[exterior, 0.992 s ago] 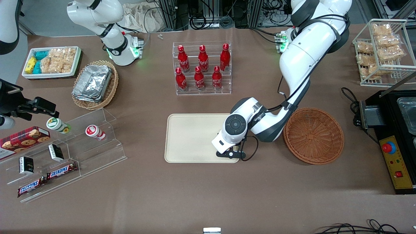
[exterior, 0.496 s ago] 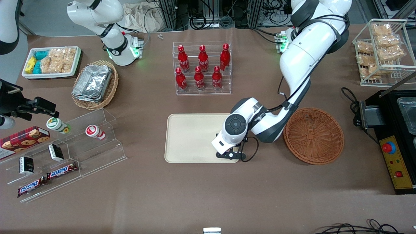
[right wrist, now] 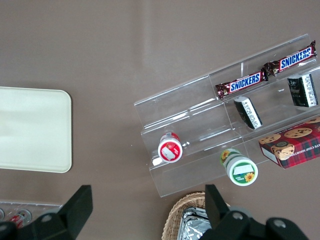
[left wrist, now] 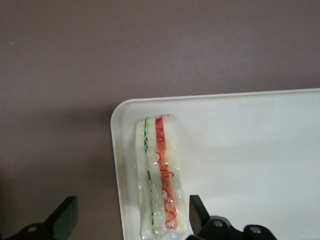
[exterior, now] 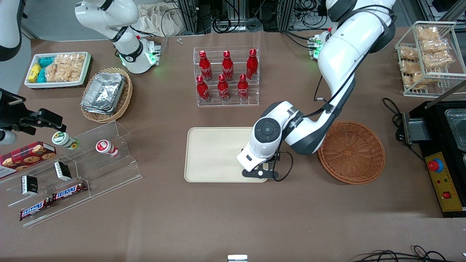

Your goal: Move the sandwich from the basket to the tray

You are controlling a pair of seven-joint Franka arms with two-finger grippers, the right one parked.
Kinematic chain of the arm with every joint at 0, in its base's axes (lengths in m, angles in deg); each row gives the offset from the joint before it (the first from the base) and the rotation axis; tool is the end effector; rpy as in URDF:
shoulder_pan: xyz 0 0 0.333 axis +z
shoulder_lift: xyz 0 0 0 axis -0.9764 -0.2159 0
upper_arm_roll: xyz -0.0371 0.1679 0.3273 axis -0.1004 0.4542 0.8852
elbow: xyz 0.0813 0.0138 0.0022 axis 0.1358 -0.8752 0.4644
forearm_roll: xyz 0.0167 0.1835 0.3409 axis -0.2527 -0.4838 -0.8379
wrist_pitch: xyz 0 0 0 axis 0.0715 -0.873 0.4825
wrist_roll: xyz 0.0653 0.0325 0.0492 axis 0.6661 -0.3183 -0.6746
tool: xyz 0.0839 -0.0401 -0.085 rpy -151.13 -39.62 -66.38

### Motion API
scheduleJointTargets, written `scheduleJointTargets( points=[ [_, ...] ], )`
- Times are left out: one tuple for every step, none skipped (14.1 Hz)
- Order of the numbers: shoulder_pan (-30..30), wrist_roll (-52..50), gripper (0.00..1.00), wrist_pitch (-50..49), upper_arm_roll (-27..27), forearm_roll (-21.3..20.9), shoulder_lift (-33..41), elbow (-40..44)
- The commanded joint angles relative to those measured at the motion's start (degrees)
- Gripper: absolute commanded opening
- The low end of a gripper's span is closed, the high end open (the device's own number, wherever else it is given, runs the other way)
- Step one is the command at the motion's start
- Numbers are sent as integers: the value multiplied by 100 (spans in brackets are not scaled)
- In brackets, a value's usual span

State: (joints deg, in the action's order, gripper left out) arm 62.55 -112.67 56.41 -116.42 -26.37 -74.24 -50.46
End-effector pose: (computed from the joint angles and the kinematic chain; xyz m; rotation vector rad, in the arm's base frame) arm 0.6495 -0.4332 0.3404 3.1246 -0.0975 0.0176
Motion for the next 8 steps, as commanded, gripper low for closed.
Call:
scheduleJointTargets(
  points=[
    [336, -24, 100, -460, 3, -40, 624, -189],
    [555, -6, 100, -514, -32, -23, 914, -399],
    [723, 3, 100, -523, -76, 125, 1282, -714],
    [942, 64, 100, -488, -85, 327, 1660, -1082],
    [1136, 91, 100, -488, -111, 520, 2029, -1426],
    [1251, 100, 100, -479, -120, 644, 2364, -1707],
    [1321, 143, 100, -496, -120, 671, 2645, -1919],
    [1409, 344, 100, -514, -120, 715, 2892, -2113]
  ],
)
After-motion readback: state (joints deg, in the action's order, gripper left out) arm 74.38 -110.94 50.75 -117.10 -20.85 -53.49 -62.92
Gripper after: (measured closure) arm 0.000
